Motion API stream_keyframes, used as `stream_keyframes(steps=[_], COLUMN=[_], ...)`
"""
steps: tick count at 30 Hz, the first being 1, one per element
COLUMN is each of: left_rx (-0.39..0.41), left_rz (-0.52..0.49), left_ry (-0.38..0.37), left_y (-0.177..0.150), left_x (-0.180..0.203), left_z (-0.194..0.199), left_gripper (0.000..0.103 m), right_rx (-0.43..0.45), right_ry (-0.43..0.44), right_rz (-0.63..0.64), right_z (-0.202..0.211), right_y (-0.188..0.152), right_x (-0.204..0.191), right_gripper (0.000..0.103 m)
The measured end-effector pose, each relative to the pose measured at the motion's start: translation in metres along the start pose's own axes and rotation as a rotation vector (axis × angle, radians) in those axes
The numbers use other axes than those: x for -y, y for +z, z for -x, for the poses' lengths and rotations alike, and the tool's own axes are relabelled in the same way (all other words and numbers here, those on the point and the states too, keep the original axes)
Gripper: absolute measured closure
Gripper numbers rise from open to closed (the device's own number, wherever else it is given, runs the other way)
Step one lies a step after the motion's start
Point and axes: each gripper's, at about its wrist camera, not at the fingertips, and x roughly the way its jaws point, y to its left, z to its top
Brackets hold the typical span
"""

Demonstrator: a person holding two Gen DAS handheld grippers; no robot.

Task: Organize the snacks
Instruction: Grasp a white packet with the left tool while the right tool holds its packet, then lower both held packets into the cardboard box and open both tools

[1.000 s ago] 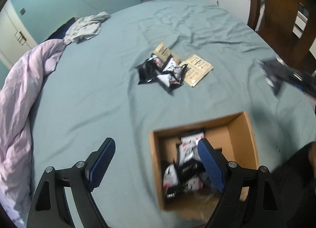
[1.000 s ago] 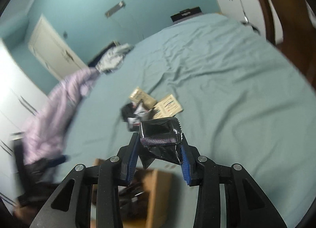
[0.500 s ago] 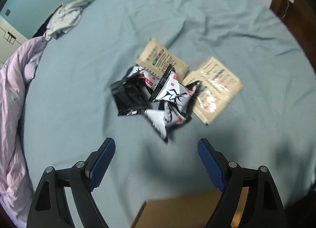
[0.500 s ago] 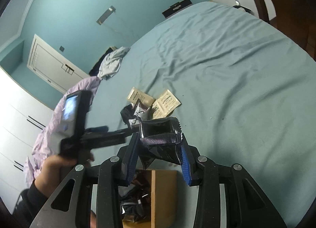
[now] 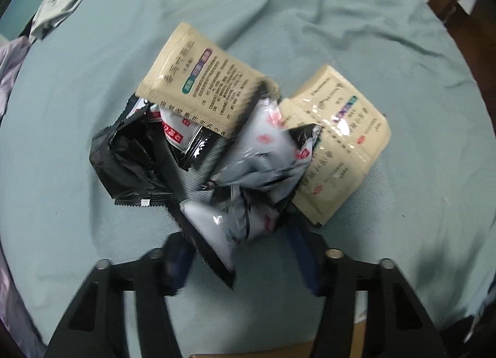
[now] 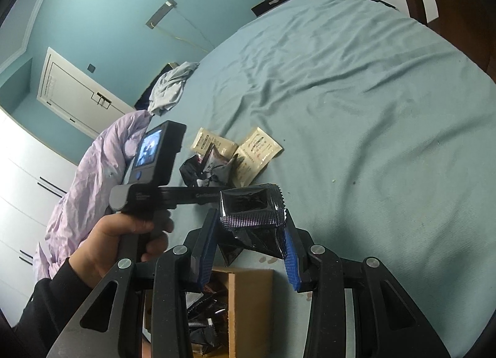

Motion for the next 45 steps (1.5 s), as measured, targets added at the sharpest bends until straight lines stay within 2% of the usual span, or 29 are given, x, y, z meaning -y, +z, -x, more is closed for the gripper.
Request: stream_keyframes(steps=[2,7,12,20,22,28,29,31,34,40,45], left_rx=[0.016,0.054,0.139,0.261,0.288,0.346,0.341,0.322,0.271,0.32,0.28], left_rz=[-0.008,0.048,0.074,-0.025,-0.049,-0.118,-0.137,-0.157,-0.163,-0.172,-0.211], left_ry=[0.008,0.016,-0.001,0.02,0.013,-0.003,-0.03,-0.023,-0.025,-0.053,-0.055], left_y=[-0.006,-0.026,-0.06,-0.124,-0.142,-0.183,-0.192,-0.2,-0.204,-0.203,-0.209], left_x=[-0.002,-0.017,-0.032,-0.032,-0.031,-0.013,-0.008,-0.002,0.002,0.007,0.015], left_z=[0.007,0.032,0.079,0.149,0.156,0.167,0.159,0.146,0.128,0.137,0.128], left_gripper=[0.083,0.083,0.084,0.083,0.083,0.083,0.083,0.083,0.083,0.082,0.082], right_rx=[0.005,0.016,0.026,0.039,0.048,0.066,0.065,0.073,0.086,0.062,0.048], right_ry=[-0.013,-0.045,-0.067,-0.099,-0.098,-0.098,-0.1,-0.1,-0.099,-0.118,-0.14], right_rz=[0.007,0.012,0.013,0.053,0.065,0.118,0.125,0.138,0.15,0.194,0.242], right_z=[0.0,0.003,0.008,0.018,0.022,0.034,0.035,0.039,0.043,0.037,0.031], right_y=[0.0,-0.003,-0.006,-0.014,-0.015,-0.025,-0.026,-0.029,-0.031,-0.035,-0.035], right_x=[-0.001,-0.004,-0.008,-0.021,-0.022,-0.032,-0.033,-0.036,-0.04,-0.047,-0.059], right_gripper=[0.067,0.067,0.067,0.067,0.067,0.067,0.067,0.067,0.067,0.067,0.067])
